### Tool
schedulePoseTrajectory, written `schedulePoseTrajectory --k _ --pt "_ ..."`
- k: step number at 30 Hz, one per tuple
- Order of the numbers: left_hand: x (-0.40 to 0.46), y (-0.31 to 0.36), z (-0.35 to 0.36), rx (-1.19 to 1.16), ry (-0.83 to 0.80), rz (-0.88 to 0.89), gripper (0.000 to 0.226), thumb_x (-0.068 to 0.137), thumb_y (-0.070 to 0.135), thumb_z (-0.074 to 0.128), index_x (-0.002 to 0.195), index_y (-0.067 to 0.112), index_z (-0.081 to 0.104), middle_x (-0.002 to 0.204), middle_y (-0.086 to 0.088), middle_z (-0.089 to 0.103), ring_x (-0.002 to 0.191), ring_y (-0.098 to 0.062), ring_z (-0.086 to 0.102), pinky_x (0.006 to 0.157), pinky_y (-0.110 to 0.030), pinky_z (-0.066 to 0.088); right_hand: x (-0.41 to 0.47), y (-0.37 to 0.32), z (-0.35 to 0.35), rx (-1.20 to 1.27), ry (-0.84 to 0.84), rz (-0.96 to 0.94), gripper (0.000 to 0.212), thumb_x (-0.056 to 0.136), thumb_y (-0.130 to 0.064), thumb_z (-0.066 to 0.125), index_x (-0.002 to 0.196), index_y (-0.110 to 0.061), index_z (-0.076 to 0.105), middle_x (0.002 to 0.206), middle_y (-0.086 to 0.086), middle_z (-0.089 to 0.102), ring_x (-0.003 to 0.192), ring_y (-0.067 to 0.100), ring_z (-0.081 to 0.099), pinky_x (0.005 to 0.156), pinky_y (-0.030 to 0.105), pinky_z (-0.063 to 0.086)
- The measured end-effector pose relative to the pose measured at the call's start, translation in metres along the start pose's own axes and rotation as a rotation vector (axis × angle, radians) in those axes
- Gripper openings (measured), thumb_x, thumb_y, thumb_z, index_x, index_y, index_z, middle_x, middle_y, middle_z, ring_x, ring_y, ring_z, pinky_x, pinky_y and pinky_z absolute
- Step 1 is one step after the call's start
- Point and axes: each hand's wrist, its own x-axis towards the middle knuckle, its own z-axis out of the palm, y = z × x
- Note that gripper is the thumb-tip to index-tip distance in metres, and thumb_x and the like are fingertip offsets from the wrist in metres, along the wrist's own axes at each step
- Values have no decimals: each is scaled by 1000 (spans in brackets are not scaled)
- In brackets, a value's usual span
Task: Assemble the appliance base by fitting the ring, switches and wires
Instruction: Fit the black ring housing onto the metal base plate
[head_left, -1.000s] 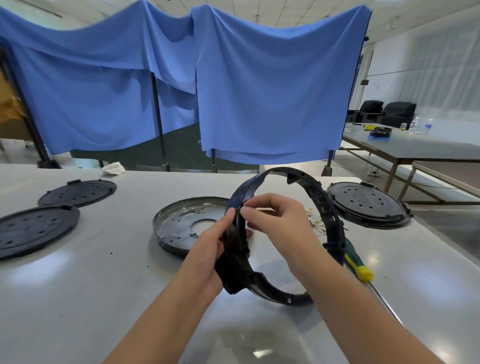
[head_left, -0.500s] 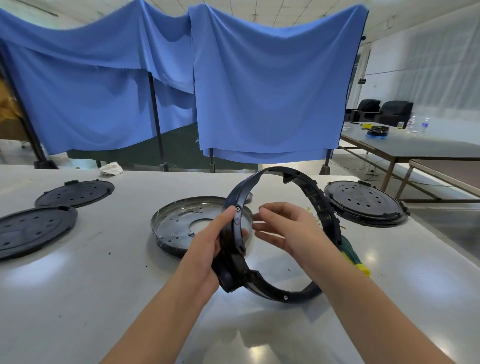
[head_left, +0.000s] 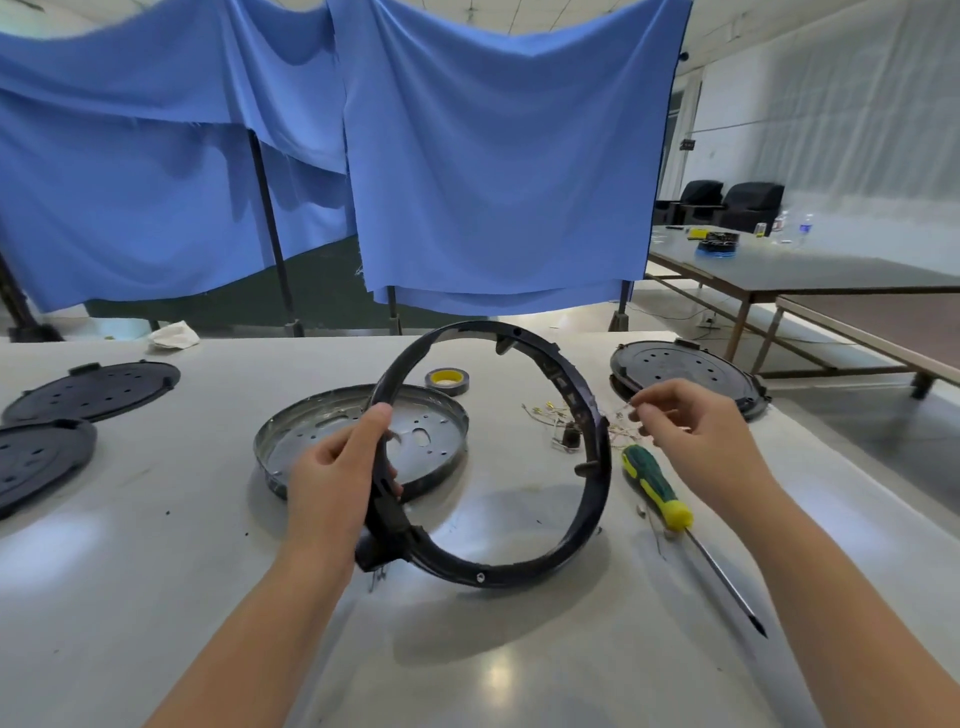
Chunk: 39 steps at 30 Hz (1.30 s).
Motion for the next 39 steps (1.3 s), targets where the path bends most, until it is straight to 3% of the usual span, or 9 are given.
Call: schedulePoseTrajectory --k 2,7,12,20,22,26,30,35,39 --pt "0 -1 -1 42 32 0 49 67 59 67 65 9 66 64 -9 51 60 -22 48 65 -39 43 1 15 -5 -181 -28 14 11 89 -15 63 88 -26 67 81 -12 66 77 6 61 64 19 45" --pt "2 -3 -1 71 71 -10 39 69 58 66 65 20 74 64 -6 51 62 -20 47 62 -35 42 -5 37 1 -546 -352 95 12 84 -23 68 95 -24 74 78 -17 56 78 7 52 72 22 40" --pt "5 -4 -6 67 86 -21 49 55 66 65 64 18 73 68 -9 44 59 -20 44 54 -30 37 -5 36 7 -725 -390 46 17 85 -27 68 100 -25 75 89 -11 50 82 9 46 72 19 35" --pt "13 -10 -12 82 90 -24 41 76 56 64 66 18 74 47 3 49 38 -9 44 40 -22 36 -7 35 9 -838 -440 46 11 86 -24 67 94 -25 75 94 -6 46 94 15 52 73 22 37" --pt "13 -11 -12 65 89 -31 41 74 56 65 67 16 74 50 1 48 37 -10 44 36 -21 37 -10 36 9 -772 -421 28 7 85 -22 67 88 -26 71 88 -9 52 92 14 55 71 21 38" --pt "15 -11 -13 72 84 -47 44 62 64 65 65 20 74 54 -3 49 39 -13 44 40 -23 38 -15 24 9 -224 -232 25 14 82 -14 71 75 -25 68 74 -9 66 71 10 59 64 17 44" --pt "17 -12 -14 93 89 -47 43 59 66 64 65 25 74 68 -7 56 51 -17 47 47 -27 40 -20 4 14 157 -103 3 12 80 -6 74 78 -18 71 73 -3 71 68 5 65 65 12 50" --pt "18 -13 -13 93 90 -37 37 60 65 63 64 30 73 82 -6 62 59 -19 47 50 -28 40 -28 -4 18 174 -195 7 9 79 -2 73 77 -11 71 74 4 73 74 17 70 72 23 56" --pt "17 -13 -13 98 93 -31 39 61 66 63 66 29 74 78 -9 59 57 -18 48 46 -27 41 -29 -5 18 110 -209 -21 15 77 0 73 72 -14 70 68 -1 70 66 11 66 66 18 53"
